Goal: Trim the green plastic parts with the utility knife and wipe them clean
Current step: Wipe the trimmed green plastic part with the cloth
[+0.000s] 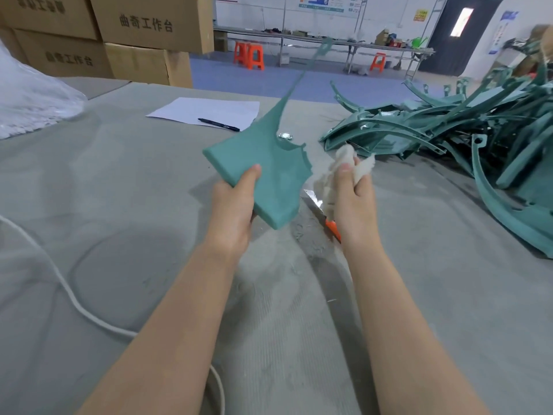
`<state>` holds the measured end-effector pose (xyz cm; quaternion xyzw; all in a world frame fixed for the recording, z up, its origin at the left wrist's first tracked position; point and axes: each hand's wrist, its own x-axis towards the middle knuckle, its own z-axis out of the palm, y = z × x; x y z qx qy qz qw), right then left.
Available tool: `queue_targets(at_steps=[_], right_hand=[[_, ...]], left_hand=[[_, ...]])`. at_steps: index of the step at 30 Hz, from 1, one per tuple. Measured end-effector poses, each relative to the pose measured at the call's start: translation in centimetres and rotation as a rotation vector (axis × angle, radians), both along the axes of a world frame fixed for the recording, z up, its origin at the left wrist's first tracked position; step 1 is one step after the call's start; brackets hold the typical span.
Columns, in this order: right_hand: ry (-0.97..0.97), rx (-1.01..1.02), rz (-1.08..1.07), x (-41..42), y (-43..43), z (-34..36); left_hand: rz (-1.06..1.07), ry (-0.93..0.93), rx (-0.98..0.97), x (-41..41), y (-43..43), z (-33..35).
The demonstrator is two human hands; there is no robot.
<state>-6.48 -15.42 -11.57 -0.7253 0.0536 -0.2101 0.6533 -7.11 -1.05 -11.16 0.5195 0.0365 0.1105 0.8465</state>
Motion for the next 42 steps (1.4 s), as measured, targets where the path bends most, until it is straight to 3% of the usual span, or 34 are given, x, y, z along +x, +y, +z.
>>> queue_targets(at_steps=[1,3,6,11,13,18,22,24,26,29,30,34,37,42], right_hand=[[-0.049,0.009,0.088,-0.2,0.1,0.1],[-0.107,-0.178,0.227,-0.3,0.7,0.0],[-0.191,-0.395,0.151,0.0,0.6,-0.5],[-0.120,-0.226,-0.161,0.5,-0.1,-0.4],[-0.061,-0.136,-0.190,0.6,-0.4,-0.4],[0.063,0.303,-0.181,0.4,-0.3,-0.2],[-0.041,0.309,-0.330,0.5,-1.0,0.4],[-0.134,0.396,-0.163,0.2,-1.4,0.8],[-0.230,0.265,0.096,-0.1,-1.1,0.7],[-0.181,-0.367,0.228,-0.3,0.4,0.2],[-0.143,-0.462,0.213,-0.1,0.5,-0.1],[-0.156,-0.414,0.080,0.1,-0.2,-0.4],[-0.194,-0.417,-0.136,0.2,0.2,-0.6],[0.017,-0.287,-0.250,1.0,0.2,-0.8]], left_hand=[[-0.023,-0.003,0.035,-0.1,-0.2,0.1],[-0.081,-0.017,0.100,-0.3,-0.5,0.2],[-0.196,-0.056,0.131,-0.6,-0.3,0.4],[-0.288,-0.104,0.242,-1.0,-0.5,0.4],[-0.293,-0.097,0.313,-1.1,-1.0,0.2],[-0.276,-0.085,0.442,-1.4,-1.5,0.3],[-0.169,-0.089,0.502,-1.1,-0.7,0.3],[-0.161,-0.094,0.543,-1.0,-0.4,0.2],[-0.190,-0.100,0.565,-1.1,-0.6,0.2],[-0.221,-0.111,0.576,-1.5,-0.7,0.5],[-0.231,-0.109,0.561,-1.5,-0.7,0.5],[-0.271,-0.094,0.563,-1.8,-0.6,0.9],[-0.302,-0.096,0.637,-2.1,-1.0,1.1],[-0.319,-0.177,0.942,-2.8,-1.7,1.7]])
